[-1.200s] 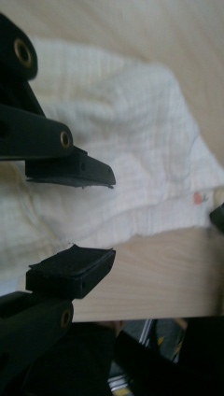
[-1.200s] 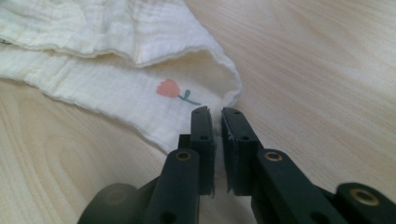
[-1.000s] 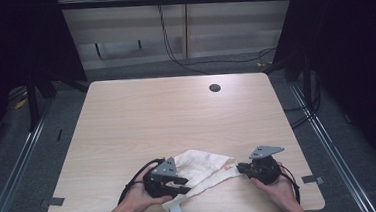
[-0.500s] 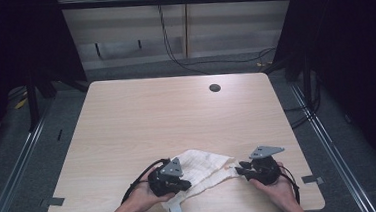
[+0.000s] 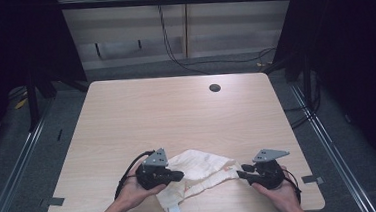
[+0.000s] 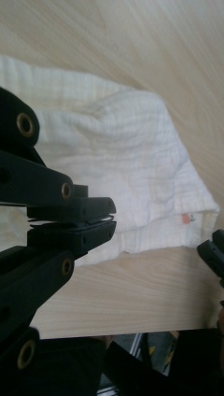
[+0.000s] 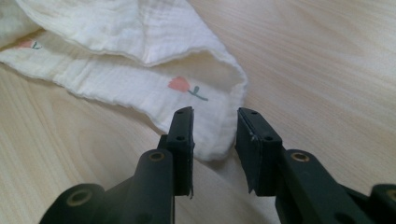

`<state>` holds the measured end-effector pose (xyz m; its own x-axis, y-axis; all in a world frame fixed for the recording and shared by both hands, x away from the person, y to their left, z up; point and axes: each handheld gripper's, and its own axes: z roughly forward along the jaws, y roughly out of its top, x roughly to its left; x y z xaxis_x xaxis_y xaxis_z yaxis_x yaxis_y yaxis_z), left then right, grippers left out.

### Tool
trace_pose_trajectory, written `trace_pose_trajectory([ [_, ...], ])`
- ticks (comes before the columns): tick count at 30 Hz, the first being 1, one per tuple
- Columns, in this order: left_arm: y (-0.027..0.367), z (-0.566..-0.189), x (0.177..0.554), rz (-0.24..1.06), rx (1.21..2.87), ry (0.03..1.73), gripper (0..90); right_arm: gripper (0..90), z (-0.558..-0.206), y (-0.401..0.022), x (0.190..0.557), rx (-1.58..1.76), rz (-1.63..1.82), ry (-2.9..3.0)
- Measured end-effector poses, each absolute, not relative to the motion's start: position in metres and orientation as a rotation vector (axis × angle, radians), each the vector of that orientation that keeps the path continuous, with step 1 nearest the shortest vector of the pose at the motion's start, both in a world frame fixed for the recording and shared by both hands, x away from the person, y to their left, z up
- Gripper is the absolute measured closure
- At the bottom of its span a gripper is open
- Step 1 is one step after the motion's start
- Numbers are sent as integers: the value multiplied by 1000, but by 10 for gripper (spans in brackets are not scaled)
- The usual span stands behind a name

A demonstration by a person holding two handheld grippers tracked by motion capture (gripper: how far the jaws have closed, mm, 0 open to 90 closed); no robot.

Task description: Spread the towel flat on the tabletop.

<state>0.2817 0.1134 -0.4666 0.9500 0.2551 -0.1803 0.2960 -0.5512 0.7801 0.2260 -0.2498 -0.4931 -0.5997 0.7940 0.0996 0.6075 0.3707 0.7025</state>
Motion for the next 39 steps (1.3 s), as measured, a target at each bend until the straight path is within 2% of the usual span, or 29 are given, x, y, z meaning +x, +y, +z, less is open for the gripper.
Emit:
trace_pose_trajectory([
  [8,130,-459,293,-37,2128,444,876,654,-496,-247,229,1243,1030,2385],
  [12,141,-458,299,-30,2095,482,875,618,-496,-247,232,1234,1021,2362],
  [18,147,-459,304,-27,2084,515,876,642,-497,-247,234,1239,1021,2387],
  [20,148,-458,304,-32,2077,518,876,669,-498,-247,234,1248,1024,2397],
  [21,150,-457,305,-34,2074,517,876,748,-498,-249,235,1268,1066,2406],
  [23,151,-457,305,-36,2070,518,876,779,-497,-249,235,1279,1086,2411],
  [24,152,-457,304,-40,2070,510,876,849,-495,-251,235,1274,1125,2414],
  [25,152,-457,304,-43,2069,508,876,865,-494,-253,235,1269,1163,2415],
  [39,166,-447,310,-51,2033,526,877,888,-469,-262,237,1182,1420,2371],
])
